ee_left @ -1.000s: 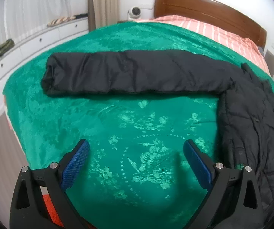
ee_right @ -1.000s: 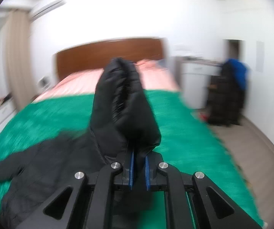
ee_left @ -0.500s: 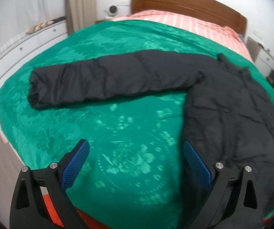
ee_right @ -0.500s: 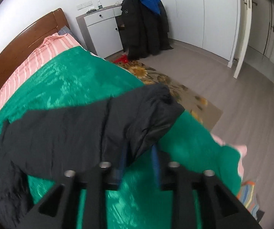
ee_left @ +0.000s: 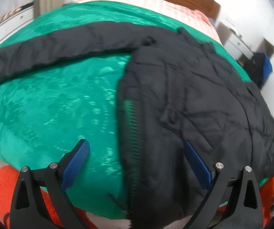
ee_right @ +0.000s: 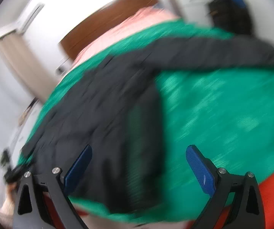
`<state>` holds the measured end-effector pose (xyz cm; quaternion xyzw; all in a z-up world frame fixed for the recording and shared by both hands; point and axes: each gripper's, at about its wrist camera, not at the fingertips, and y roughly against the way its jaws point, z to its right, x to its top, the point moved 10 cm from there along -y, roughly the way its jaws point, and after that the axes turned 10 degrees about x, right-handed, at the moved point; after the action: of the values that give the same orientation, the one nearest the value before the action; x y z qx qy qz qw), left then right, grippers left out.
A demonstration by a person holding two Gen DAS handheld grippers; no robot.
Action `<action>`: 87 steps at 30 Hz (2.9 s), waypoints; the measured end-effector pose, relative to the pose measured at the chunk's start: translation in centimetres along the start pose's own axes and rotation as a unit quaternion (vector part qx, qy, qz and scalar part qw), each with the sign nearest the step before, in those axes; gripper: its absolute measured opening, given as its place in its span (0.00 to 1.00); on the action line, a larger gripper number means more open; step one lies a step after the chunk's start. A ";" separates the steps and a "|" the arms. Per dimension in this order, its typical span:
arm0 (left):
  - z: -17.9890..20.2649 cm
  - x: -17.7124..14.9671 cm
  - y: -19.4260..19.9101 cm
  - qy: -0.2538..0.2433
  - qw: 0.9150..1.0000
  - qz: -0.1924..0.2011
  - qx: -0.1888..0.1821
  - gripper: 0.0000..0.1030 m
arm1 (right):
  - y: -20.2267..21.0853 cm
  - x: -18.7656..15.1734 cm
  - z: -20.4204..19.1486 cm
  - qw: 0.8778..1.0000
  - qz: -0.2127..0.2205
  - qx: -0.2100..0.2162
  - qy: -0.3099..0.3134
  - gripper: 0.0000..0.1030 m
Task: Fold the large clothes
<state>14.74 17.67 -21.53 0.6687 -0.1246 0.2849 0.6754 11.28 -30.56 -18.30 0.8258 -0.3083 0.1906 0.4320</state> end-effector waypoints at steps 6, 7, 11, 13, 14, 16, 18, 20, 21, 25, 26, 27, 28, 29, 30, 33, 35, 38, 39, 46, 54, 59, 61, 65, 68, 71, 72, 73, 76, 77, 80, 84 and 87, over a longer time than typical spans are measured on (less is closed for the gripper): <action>0.8 -1.4 -1.4 -0.032 0.999 -0.019 0.010 0.97 | -3.7 -2.7 0.4 0.998 -0.059 0.002 0.005 0.95; 0.7 -1.5 -1.5 -0.036 0.999 -0.017 0.014 0.98 | -4.0 -2.9 0.7 0.998 -0.064 0.005 -0.003 0.95; 0.5 -1.6 -1.9 -0.042 0.999 -0.016 0.027 1.00 | -4.0 -3.6 1.6 0.998 -0.067 0.000 -0.007 0.95; 0.4 -1.8 -2.0 -0.041 0.999 -0.019 0.028 1.00 | -3.9 -3.9 1.9 0.998 -0.068 -0.001 -0.007 0.95; 0.3 -1.9 -1.9 -0.041 0.999 -0.019 0.028 1.00 | -3.9 -3.9 1.9 0.998 -0.069 -0.003 -0.006 0.95; 0.7 -1.8 -2.1 -0.043 0.998 -0.019 0.030 1.00 | -3.9 -3.9 1.1 0.997 -0.070 -0.005 -0.003 0.95; 0.6 -1.8 -2.1 -0.044 0.998 -0.019 0.032 1.00 | -4.1 -3.9 1.0 0.997 -0.071 -0.005 -0.004 0.95; 0.8 -1.8 -2.3 -0.044 0.998 -0.020 0.033 1.00 | -4.5 -3.9 0.6 0.997 -0.073 -0.004 -0.005 0.95; 0.8 -1.8 -2.3 -0.045 0.998 -0.020 0.034 1.00 | -4.4 -3.9 0.6 0.997 -0.074 -0.004 -0.006 0.95; 0.9 -1.8 -2.4 -0.045 0.998 -0.020 0.035 1.00 | -4.2 -4.1 0.8 0.997 -0.079 -0.007 -0.008 0.95; 1.0 -1.8 -2.4 -0.046 0.998 -0.021 0.037 1.00 | -4.1 -4.1 0.8 0.997 -0.079 -0.007 -0.009 0.95; 1.0 -1.8 -2.5 -0.047 0.998 -0.022 0.038 1.00 | -4.0 -4.2 0.8 0.997 -0.080 -0.006 -0.011 0.95; 1.1 -1.9 -2.6 -0.048 0.998 -0.023 0.039 1.00 | -3.8 -4.1 0.9 0.997 -0.081 -0.005 -0.013 0.95; 1.2 -1.9 -2.7 -0.049 0.998 -0.023 0.041 1.00 | -3.6 -4.0 1.0 0.997 -0.081 -0.002 -0.017 0.95; 1.2 -1.9 -2.8 -0.050 0.998 -0.023 0.043 1.00 | -3.4 -3.9 1.1 0.997 -0.079 0.000 -0.022 0.95; 1.4 -1.9 -2.9 -0.053 0.997 -0.025 0.047 1.00 | -2.1 -3.2 1.9 0.997 -0.067 0.003 -0.046 0.95; 1.5 -1.9 -3.0 -0.054 0.997 -0.030 0.044 1.00 | -1.6 -3.2 2.2 0.996 -0.069 0.012 -0.062 0.95; 1.5 -1.8 -3.1 -0.057 0.997 -0.036 0.040 1.00 | -1.9 -3.9 1.7 0.994 -0.085 0.029 -0.068 0.95; 1.5 -1.8 -3.2 -0.058 0.997 -0.038 0.039 1.00 | -2.2 -4.1 1.5 0.993 -0.089 0.031 -0.067 0.95; 2.3 -1.7 -2.1 -0.061 0.997 -0.036 -0.024 0.44 | -2.4 -4.1 2.1 0.991 -0.086 0.036 -0.092 0.37; 2.1 -2.5 -0.2 -0.088 0.993 -0.060 -0.043 0.17 | 0.4 -5.6 1.0 0.990 -0.101 0.037 -0.092 0.24; 1.2 -2.5 -2.1 -0.068 0.994 -0.076 -0.041 0.22 | -1.2 -7.1 2.4 0.987 -0.114 0.021 -0.110 0.24; 1.3 -2.3 -2.2 -0.074 0.994 -0.072 -0.029 0.28 | -1.4 -6.9 2.2 0.989 -0.115 0.004 -0.090 0.27; 0.9 -1.9 -1.0 -0.078 0.996 -0.050 -0.015 0.59 | -0.4 -6.3 2.4 0.991 -0.102 -0.024 -0.081 0.62; 0.2 -0.8 1.0 -0.050 0.998 -0.025 -0.025 0.66 | 1.5 -5.1 3.0 0.992 -0.073 -0.053 -0.086 0.69; -0.8 1.4 3.4 -0.025 0.999 0.016 -0.028 0.80 | 3.2 -3.6 2.6 0.994 -0.040 -0.083 -0.057 0.74; -1.0 2.3 4.2 -0.019 0.999 0.034 -0.021 0.85 | 3.7 -2.9 2.1 0.994 -0.025 -0.100 -0.032 0.75; -1.5 3.6 5.2 -0.011 0.998 0.061 -0.006 0.91 | 4.0 -2.1 1.4 0.993 -0.012 -0.113 -0.008 0.75; -1.7 5.5 6.7 -0.004 0.995 0.099 0.009 0.94 | 4.1 -0.6 -0.1 0.994 0.003 -0.111 0.022 0.78; -1.6 5.9 7.0 -0.003 0.994 0.106 0.011 0.95 | 4.1 -0.4 -0.4 0.994 0.003 -0.108 0.024 0.80; -1.3 6.3 7.3 -0.002 0.993 0.120 0.017 0.96 | 3.9 -1.2 -0.3 0.994 -0.010 -0.106 0.018 0.81; -0.3 5.9 6.4 -0.018 0.992 0.121 0.029 0.96 | 5.6 -1.0 0.4 0.993 0.014 -0.116 0.024 0.81; 1.5 5.6 5.7 -0.033 0.992 0.120 0.028 0.96 | 5.9 0.6 -1.4 0.995 0.033 -0.089 0.042 0.81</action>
<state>16.43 17.07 -13.65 0.6764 -0.2180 0.3449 0.6132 7.63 -32.15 -13.64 0.7647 -0.3328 0.2105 0.5100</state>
